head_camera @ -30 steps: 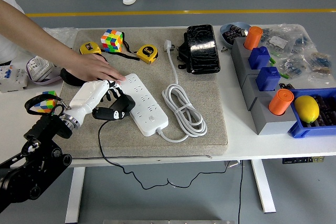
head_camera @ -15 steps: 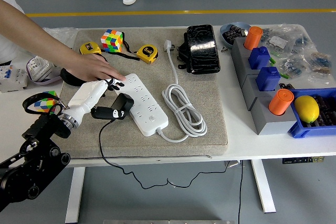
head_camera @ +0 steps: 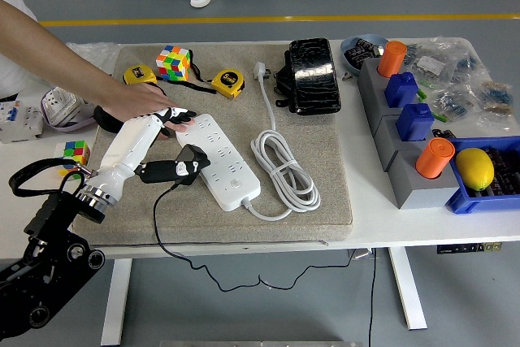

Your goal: Put the plug near the board,insert it into the board,press the button,pull the plug out

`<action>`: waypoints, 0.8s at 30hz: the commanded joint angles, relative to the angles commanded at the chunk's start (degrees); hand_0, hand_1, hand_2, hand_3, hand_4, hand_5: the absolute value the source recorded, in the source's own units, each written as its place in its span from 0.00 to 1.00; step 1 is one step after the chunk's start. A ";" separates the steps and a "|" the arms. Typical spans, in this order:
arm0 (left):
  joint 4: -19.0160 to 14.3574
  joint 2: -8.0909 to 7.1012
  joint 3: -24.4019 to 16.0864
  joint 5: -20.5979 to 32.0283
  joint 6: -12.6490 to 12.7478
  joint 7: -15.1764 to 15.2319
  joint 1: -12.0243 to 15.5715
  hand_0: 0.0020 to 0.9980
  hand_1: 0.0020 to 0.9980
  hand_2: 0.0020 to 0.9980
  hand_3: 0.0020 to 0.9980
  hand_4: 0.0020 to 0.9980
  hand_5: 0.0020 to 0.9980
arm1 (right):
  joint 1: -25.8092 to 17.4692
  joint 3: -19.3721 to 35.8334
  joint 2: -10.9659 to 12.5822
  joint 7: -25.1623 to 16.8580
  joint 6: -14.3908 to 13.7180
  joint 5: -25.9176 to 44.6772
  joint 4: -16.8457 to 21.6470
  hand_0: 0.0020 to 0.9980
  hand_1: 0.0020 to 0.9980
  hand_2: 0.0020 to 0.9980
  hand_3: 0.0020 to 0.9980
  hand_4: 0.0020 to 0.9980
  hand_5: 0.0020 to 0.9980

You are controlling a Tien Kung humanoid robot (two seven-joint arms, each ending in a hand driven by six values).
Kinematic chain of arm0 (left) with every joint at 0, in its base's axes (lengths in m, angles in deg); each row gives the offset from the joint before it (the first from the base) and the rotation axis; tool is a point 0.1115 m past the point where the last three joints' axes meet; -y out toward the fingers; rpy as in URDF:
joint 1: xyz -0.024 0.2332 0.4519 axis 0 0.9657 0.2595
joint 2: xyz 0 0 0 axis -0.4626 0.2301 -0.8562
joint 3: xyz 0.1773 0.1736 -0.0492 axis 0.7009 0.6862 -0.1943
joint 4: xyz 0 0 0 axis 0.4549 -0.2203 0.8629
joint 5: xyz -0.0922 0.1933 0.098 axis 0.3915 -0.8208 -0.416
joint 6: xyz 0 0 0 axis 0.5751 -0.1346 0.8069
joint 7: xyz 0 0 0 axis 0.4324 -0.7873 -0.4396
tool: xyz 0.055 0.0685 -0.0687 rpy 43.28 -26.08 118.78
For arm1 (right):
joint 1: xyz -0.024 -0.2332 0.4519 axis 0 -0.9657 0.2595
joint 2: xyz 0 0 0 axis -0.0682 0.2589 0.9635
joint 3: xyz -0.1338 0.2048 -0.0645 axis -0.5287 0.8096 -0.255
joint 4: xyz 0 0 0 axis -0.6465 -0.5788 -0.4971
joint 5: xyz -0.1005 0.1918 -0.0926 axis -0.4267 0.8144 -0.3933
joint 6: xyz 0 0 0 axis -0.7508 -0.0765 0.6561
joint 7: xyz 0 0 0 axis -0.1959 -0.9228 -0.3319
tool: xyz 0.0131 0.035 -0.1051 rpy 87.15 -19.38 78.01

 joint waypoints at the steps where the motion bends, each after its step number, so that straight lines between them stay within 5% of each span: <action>1: 0.03 -0.08 0.26 -0.04 -0.06 -0.18 0.18 0.46 0.66 0.67 0.70 1.00 0.58 | 0.01 0.07 -0.01 -0.21 -0.15 0.01 0.01 0.55 0.62 0.58 0.52 0.90 0.43; 24: 2.30 0.33 4.21 -1.54 -0.96 -2.98 -0.59 0.48 0.66 0.67 0.68 1.00 0.57 | -0.09 -0.50 0.21 -0.97 -0.55 0.31 0.05 0.56 0.61 0.56 0.51 0.88 0.42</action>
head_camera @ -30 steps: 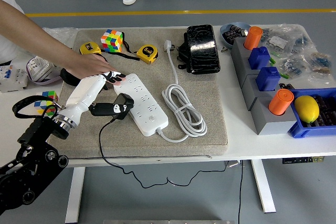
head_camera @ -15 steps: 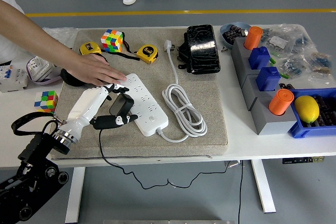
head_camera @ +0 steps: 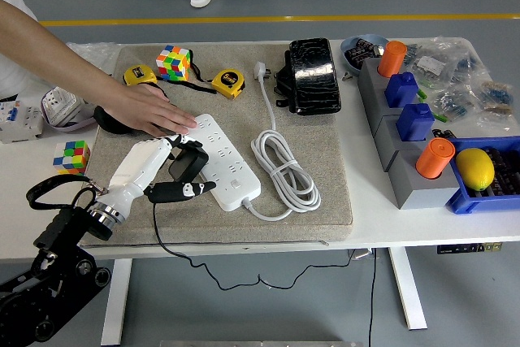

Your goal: Put the plug near the board,insert it into the board,press the button,pull the plug out

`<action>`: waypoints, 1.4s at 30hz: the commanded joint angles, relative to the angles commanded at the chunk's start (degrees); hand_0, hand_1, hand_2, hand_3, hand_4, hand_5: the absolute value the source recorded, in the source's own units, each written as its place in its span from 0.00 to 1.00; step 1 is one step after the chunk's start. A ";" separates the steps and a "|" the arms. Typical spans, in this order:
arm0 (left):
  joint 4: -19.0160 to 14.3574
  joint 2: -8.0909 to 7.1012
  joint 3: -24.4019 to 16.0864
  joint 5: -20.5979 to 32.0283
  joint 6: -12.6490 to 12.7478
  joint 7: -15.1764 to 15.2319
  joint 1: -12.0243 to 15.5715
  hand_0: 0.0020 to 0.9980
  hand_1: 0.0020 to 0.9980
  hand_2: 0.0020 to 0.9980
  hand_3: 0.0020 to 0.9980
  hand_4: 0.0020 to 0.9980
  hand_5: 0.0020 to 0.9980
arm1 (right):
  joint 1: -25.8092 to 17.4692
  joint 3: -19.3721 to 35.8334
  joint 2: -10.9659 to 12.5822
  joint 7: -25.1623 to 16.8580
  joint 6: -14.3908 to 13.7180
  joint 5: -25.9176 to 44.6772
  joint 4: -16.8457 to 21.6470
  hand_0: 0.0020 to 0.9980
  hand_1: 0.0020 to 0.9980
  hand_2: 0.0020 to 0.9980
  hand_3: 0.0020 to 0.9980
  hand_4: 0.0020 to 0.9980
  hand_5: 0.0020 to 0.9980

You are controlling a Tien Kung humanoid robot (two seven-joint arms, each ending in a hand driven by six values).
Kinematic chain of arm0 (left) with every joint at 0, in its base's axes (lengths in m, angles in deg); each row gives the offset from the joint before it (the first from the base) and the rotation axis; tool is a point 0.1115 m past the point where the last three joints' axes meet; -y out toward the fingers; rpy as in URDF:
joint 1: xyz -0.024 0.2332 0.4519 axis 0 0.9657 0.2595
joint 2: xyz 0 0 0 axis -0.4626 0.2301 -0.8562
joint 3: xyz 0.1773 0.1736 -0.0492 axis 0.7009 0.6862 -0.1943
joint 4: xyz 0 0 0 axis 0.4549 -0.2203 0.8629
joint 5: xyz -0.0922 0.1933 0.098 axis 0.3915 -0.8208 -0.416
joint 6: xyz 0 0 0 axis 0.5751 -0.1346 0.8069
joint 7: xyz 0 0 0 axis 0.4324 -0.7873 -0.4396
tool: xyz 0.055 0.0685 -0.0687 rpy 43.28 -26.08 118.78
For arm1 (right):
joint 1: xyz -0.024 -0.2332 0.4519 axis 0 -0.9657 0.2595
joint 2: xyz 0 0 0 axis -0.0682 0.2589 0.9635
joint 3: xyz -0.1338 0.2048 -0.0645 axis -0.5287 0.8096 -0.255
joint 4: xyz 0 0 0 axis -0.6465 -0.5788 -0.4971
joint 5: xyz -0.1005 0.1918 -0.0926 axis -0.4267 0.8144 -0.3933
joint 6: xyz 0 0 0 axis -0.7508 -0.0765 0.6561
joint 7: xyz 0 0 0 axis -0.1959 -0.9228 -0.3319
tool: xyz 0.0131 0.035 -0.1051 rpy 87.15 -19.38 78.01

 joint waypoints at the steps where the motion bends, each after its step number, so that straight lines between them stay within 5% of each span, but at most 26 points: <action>1: -0.05 0.07 0.22 0.11 -0.04 0.07 -0.23 0.48 0.66 0.67 0.68 1.00 0.57 | 0.01 0.01 0.01 -0.10 -0.06 0.02 0.02 0.56 0.61 0.56 0.51 0.88 0.42; 25: 3.08 3.37 3.22 1.25 -0.73 -0.04 -5.64 0.48 0.65 0.66 0.67 1.00 0.57 | -0.03 0.52 -0.01 -0.79 -0.34 -0.23 0.29 0.55 0.60 0.56 0.51 0.87 0.40; 33: -1.60 1.77 1.40 1.80 0.64 1.18 -3.58 0.48 0.65 0.65 0.66 1.00 0.57 | -0.28 0.61 -0.20 -1.00 -0.33 -0.17 0.24 0.55 0.60 0.55 0.51 0.87 0.40; 42: -6.14 -1.61 1.40 -1.73 3.03 -2.58 0.01 0.48 0.64 0.63 0.65 1.00 0.58 | -0.18 1.15 -0.31 -1.40 -0.40 -0.30 0.27 0.55 0.60 0.55 0.51 0.87 0.39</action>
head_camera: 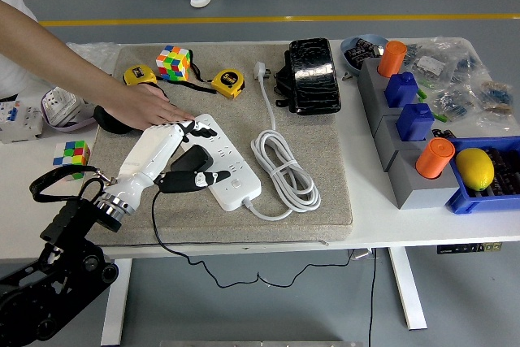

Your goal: Put the plug near the board,insert it into the board,press the button,pull the plug out

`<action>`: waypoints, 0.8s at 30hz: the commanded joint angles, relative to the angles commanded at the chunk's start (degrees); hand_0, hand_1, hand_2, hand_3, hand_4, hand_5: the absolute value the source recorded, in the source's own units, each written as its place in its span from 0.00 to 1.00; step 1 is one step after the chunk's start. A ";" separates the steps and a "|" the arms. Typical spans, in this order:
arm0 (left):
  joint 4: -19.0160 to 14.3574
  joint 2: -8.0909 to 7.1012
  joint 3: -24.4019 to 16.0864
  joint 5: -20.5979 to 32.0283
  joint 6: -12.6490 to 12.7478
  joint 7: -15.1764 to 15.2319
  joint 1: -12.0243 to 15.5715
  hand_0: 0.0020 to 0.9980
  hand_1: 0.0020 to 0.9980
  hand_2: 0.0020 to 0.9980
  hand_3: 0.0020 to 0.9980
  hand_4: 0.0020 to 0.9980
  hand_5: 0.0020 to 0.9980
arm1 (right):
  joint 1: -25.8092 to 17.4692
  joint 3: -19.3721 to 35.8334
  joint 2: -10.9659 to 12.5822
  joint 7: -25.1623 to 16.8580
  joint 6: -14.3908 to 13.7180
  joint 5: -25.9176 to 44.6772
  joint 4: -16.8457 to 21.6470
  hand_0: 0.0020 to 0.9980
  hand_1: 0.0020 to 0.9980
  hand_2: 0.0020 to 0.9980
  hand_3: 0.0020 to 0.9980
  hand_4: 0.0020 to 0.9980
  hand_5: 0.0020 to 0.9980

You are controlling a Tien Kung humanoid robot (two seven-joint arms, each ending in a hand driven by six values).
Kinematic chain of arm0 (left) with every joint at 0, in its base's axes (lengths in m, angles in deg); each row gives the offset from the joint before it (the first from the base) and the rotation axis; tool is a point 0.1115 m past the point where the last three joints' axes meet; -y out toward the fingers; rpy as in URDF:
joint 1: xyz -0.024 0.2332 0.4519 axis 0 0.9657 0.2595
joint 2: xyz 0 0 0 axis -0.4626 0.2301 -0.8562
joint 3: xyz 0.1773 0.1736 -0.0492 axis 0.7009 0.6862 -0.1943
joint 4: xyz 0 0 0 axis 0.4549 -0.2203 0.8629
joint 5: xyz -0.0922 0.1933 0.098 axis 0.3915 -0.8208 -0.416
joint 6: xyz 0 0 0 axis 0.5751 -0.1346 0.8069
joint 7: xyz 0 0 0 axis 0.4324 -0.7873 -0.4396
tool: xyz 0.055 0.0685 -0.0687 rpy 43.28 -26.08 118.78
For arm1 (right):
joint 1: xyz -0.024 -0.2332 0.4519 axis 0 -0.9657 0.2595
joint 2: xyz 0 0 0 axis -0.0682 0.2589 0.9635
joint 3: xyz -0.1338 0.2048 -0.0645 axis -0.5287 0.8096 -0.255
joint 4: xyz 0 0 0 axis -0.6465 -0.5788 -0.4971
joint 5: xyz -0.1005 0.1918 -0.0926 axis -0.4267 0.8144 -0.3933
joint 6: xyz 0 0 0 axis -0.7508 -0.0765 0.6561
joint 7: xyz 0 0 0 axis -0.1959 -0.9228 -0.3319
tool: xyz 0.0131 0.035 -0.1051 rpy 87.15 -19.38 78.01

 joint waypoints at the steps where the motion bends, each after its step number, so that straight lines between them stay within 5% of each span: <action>1: -0.05 -0.24 0.03 -0.32 0.13 -0.17 0.26 0.48 0.64 0.63 0.65 1.00 0.58 | -0.02 0.03 0.00 -0.03 0.00 0.00 0.00 0.55 0.60 0.55 0.51 0.87 0.39; 7: 1.11 -0.82 0.48 -2.78 -0.14 -2.28 0.96 0.50 0.66 0.66 0.67 1.00 0.58 | -0.07 0.11 -0.03 -0.30 -0.04 0.04 0.00 0.55 0.60 0.55 0.51 0.87 0.39; 24: 4.16 0.60 2.09 -5.75 -2.76 -6.29 -1.71 0.58 0.72 0.74 0.72 1.00 0.58 | -0.04 0.18 -0.06 -0.91 -0.15 0.17 0.05 0.55 0.60 0.55 0.51 0.87 0.39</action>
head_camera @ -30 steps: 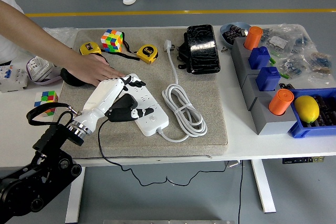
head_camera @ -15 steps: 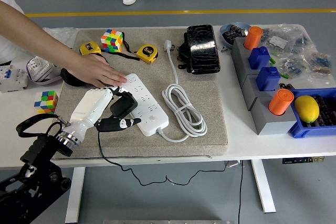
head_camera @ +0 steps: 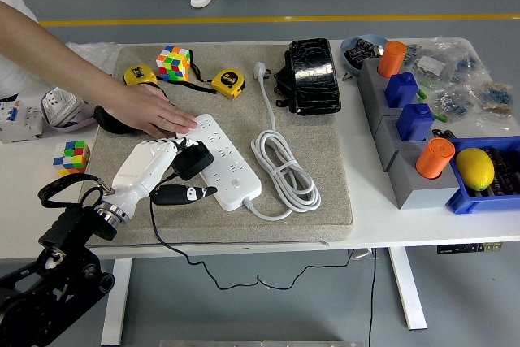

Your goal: Put the plug near the board,insert it into the board,press the button,pull the plug out

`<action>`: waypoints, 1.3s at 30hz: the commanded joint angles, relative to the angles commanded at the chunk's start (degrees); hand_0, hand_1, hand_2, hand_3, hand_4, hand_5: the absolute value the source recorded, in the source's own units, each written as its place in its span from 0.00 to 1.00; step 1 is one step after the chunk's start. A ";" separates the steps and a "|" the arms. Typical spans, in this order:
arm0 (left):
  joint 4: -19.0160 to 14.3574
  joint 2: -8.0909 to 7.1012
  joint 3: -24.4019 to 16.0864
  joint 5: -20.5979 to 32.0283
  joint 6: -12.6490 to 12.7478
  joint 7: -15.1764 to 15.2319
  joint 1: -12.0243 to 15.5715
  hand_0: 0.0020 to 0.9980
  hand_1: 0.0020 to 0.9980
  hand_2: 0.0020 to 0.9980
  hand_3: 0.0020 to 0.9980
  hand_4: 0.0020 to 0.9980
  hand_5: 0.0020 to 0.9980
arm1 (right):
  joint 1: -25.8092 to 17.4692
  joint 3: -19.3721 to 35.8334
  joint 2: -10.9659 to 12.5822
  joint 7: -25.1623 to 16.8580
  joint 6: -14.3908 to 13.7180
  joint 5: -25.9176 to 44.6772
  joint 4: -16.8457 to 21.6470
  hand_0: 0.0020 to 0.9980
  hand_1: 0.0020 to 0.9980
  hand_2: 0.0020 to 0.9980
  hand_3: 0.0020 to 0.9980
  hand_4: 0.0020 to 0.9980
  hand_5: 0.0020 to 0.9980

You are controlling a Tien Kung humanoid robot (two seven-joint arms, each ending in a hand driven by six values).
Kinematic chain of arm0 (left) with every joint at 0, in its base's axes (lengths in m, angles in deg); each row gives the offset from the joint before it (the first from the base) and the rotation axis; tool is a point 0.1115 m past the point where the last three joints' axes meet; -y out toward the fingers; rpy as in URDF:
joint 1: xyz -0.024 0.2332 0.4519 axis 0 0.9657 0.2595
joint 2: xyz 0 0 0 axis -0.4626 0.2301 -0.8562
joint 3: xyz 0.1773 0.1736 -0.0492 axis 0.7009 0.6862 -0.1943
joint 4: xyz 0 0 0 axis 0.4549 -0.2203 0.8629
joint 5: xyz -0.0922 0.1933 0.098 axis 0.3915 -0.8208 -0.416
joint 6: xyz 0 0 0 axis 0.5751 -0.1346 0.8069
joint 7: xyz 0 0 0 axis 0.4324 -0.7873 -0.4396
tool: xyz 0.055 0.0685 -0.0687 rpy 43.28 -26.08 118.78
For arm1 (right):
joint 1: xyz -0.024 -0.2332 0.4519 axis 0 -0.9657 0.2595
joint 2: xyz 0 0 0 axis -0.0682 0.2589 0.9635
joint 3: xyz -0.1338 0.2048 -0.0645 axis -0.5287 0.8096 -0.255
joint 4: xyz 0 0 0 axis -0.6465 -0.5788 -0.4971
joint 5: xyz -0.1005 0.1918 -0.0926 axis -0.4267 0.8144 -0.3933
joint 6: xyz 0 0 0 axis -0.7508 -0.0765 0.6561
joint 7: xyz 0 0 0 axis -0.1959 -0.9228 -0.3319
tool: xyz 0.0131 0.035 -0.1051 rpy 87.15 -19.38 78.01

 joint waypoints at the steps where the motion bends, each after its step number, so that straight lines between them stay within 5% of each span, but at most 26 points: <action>1: 0.04 0.14 0.15 0.02 0.00 0.00 -0.22 0.58 0.72 0.74 0.72 1.00 0.58 | 0.02 -0.01 0.01 -0.02 -0.01 -0.01 0.01 0.55 0.60 0.55 0.51 0.87 0.39; 17: 0.18 0.71 0.64 0.47 -0.72 -0.20 -1.35 0.58 0.72 0.73 0.71 1.00 0.60 | 0.01 0.56 0.04 -0.15 -0.10 -0.35 0.15 0.55 0.60 0.55 0.51 0.87 0.38; 26: -7.29 -0.77 -1.13 7.42 -1.60 3.67 -0.40 0.56 0.69 0.71 0.70 1.00 0.60 | -0.06 0.59 0.05 -0.18 -0.12 -0.43 0.16 0.55 0.59 0.55 0.51 0.87 0.38; 27: -8.71 -1.01 -1.22 9.00 -2.54 4.04 -0.31 0.56 0.69 0.71 0.70 1.00 0.60 | -0.08 0.55 0.05 -0.17 -0.11 -0.40 0.15 0.55 0.59 0.55 0.51 0.87 0.38; 28: -10.35 -1.19 -1.25 10.70 -3.50 4.11 -0.27 0.36 0.53 0.55 0.71 1.00 0.58 | -0.10 0.47 0.05 -0.15 -0.10 -0.36 0.13 0.55 0.60 0.55 0.51 0.87 0.38; 33: -16.57 -1.62 -1.30 16.31 -11.25 -1.63 -0.66 0.36 0.53 0.55 0.71 1.00 0.58 | -0.09 0.24 0.08 -0.08 -0.04 -0.31 0.11 0.55 0.60 0.55 0.51 0.87 0.38; 34: -17.34 -1.66 -1.29 16.44 -13.04 -3.38 -0.79 0.15 0.15 0.24 0.69 0.84 0.26 | -0.08 0.24 0.07 -0.08 -0.03 -0.30 0.10 0.55 0.60 0.55 0.51 0.86 0.38; 39: -20.05 -1.78 -0.92 16.37 -23.40 -13.53 -1.77 0.15 0.15 0.24 0.69 0.84 0.26 | -0.07 0.08 0.12 0.03 0.05 -0.20 0.06 0.55 0.60 0.55 0.51 0.86 0.38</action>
